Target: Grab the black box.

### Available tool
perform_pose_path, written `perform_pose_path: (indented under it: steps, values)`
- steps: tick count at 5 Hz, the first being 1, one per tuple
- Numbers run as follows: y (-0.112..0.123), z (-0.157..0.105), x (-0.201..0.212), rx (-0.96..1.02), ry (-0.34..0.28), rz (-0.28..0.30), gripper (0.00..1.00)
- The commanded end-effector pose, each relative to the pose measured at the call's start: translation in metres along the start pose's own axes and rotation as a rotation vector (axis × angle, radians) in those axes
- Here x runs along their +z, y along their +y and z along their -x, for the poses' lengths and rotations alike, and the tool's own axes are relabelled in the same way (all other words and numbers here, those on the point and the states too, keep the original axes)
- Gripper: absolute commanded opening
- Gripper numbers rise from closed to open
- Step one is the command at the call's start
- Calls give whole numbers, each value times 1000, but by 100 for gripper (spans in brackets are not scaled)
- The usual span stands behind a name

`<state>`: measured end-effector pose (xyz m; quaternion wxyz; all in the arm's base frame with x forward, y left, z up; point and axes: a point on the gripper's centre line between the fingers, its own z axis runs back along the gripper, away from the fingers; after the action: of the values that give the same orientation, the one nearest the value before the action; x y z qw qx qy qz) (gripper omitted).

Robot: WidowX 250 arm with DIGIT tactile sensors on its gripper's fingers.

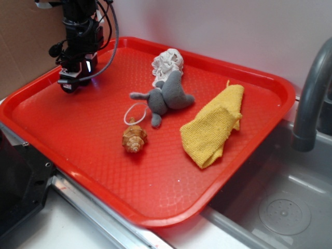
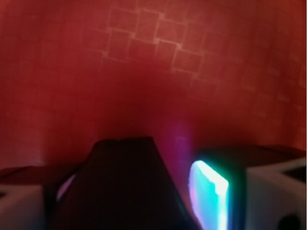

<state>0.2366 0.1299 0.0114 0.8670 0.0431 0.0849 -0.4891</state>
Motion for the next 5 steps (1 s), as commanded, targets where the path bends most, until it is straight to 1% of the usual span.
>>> perform_pose_path:
  steps: [1, 2, 3, 4, 5]
  values:
    - [-3, -16, -2, 0, -12, -23, 0]
    - [-5, -17, 4, -4, -16, -43, 0]
    - [-8, -24, 22, 3, -22, -78, 0]
    - [-22, -56, 79, 174, -30, -166, 0]
    - [-33, -82, 139, 437, -123, -189, 0]
